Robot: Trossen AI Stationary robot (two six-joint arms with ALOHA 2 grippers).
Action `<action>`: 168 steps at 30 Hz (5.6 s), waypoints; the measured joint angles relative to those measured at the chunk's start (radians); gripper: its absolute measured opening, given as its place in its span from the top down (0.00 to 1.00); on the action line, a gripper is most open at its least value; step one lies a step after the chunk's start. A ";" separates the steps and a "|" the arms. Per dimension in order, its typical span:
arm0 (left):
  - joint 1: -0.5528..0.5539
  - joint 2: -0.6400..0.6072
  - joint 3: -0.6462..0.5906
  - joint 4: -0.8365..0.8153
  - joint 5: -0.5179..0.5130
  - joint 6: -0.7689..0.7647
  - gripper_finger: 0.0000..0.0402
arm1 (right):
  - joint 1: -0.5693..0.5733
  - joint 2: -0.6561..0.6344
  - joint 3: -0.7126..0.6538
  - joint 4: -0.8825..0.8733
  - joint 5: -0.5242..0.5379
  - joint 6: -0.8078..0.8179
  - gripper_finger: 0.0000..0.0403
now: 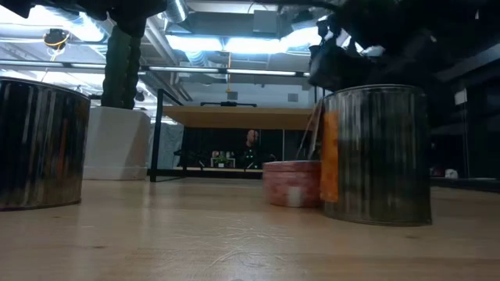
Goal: Pick & Place candle stick holders
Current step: Put the pink scented candle on the shelf
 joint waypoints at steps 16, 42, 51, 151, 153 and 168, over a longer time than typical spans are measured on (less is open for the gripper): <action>0.000 0.000 0.000 0.004 0.025 -0.024 0.68 | 0.043 -0.309 0.139 -0.373 -0.168 0.082 0.75; 0.000 0.000 0.000 -0.013 0.042 -0.024 0.68 | 0.166 -0.597 0.138 -0.347 -0.173 0.137 0.75; 0.000 0.000 0.000 -0.025 0.041 -0.024 0.68 | 0.171 -0.705 0.014 -0.405 -0.140 -0.051 0.75; 0.000 0.519 0.242 -0.084 0.146 0.167 0.68 | -0.106 -1.618 -0.772 -0.025 0.035 -0.390 0.75; 0.000 0.556 0.303 -0.153 0.142 0.179 0.68 | -0.106 -1.618 -0.771 -0.025 0.035 -0.390 0.75; 0.003 0.694 0.431 -0.209 0.145 0.174 0.29 | -0.105 -1.617 -0.771 -0.025 0.038 -0.390 0.75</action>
